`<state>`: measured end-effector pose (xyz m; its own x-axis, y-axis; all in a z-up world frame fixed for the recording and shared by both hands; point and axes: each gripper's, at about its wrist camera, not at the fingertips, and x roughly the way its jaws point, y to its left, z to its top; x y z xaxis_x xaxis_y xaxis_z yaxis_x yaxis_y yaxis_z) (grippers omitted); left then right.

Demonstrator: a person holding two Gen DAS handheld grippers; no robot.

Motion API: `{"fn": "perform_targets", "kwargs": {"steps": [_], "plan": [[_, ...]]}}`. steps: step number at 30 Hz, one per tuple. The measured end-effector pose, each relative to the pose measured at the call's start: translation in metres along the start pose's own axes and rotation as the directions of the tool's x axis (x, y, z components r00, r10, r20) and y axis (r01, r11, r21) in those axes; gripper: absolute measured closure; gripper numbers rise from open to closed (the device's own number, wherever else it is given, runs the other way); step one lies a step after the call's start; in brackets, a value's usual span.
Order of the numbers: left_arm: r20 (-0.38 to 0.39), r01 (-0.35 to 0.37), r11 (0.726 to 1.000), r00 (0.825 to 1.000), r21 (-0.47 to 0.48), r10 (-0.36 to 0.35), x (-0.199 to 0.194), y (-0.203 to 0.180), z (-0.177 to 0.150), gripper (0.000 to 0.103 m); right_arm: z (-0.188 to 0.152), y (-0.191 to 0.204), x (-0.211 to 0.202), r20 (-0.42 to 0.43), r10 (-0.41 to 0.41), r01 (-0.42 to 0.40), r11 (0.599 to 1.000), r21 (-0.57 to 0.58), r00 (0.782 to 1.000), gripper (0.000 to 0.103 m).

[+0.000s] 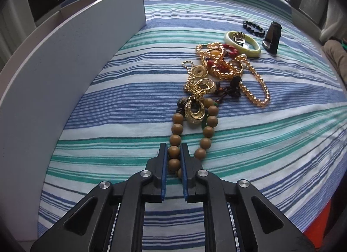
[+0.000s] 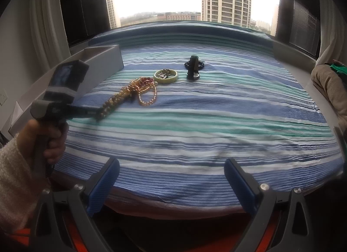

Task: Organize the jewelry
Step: 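Grasp the wooden bead bracelet with the left tool while the right tool grasps gold pendants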

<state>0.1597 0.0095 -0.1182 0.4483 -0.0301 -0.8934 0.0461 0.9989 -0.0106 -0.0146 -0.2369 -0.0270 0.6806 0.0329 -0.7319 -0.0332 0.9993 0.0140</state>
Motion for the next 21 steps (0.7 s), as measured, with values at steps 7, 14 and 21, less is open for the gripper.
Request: {"fn": "perform_targets", "kwargs": {"steps": [7, 14, 21], "plan": [[-0.049, 0.062, 0.995, 0.997, -0.073, -0.066, -0.024, 0.035, -0.041, 0.093, 0.023, 0.003, 0.012, -0.027, 0.088, -0.089, 0.996, -0.026, 0.996, 0.004], [-0.035, 0.072, 0.992, 0.997, -0.102, -0.076, -0.029, 0.038, -0.052, 0.093, 0.086, 0.043, 0.116, -0.273, 0.512, -0.497, 0.859, 0.125, 0.815, 0.031], [-0.025, 0.070, 0.993, 0.997, -0.098, -0.073, -0.031, 0.039, -0.056, 0.092, 0.108, 0.113, 0.210, -0.441, 0.566, -0.510, 0.823, 0.250, 0.696, 0.050]]}}
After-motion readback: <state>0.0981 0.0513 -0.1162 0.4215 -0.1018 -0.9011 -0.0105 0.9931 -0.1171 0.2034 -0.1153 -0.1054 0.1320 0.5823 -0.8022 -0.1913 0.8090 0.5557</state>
